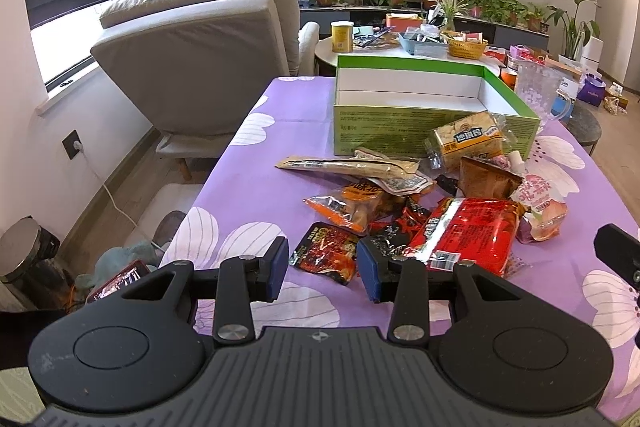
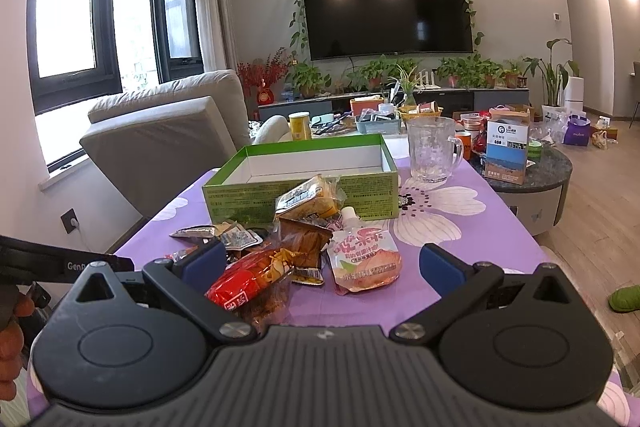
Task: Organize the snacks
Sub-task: 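Move the left tool down toward the long tan stick snack, then grasp the tan stick snack with the left tool while the right tool grasps the red snack bag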
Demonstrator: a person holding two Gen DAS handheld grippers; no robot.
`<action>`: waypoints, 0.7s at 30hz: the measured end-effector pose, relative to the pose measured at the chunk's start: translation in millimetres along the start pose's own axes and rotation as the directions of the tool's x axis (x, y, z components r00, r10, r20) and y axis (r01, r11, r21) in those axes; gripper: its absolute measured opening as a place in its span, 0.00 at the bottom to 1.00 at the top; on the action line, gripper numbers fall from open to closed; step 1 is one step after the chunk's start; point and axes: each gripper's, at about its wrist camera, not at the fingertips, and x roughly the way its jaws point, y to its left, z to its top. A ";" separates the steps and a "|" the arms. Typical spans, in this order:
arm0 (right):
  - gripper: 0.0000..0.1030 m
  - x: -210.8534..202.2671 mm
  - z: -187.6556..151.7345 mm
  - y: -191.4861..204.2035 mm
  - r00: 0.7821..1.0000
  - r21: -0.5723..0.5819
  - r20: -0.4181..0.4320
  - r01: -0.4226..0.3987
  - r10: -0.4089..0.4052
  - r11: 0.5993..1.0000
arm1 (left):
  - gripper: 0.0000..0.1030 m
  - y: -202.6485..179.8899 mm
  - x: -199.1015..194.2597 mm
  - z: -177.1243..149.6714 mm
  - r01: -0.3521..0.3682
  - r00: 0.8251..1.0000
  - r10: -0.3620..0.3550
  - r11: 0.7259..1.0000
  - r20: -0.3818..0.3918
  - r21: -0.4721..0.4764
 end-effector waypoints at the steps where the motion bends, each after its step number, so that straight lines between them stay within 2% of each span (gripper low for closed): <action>1: 0.46 0.1 -0.2 0.0 1.000 -0.001 0.000 0.000 0.000 1.000 | 0.35 0.9 0.7 0.1 0.000 1.000 0.000 1.000 -0.001 -0.003; 17: 0.46 16.9 -1.2 8.5 0.999 -0.039 -0.037 0.003 -0.004 0.999 | 0.35 20.0 23.4 8.1 -0.006 1.000 0.006 0.999 -0.022 -0.034; 21: 0.46 22.7 -1.8 12.7 0.999 -0.055 -0.051 0.001 -0.004 0.998 | 0.35 24.5 30.9 9.7 0.013 0.999 -0.014 1.000 -0.032 -0.029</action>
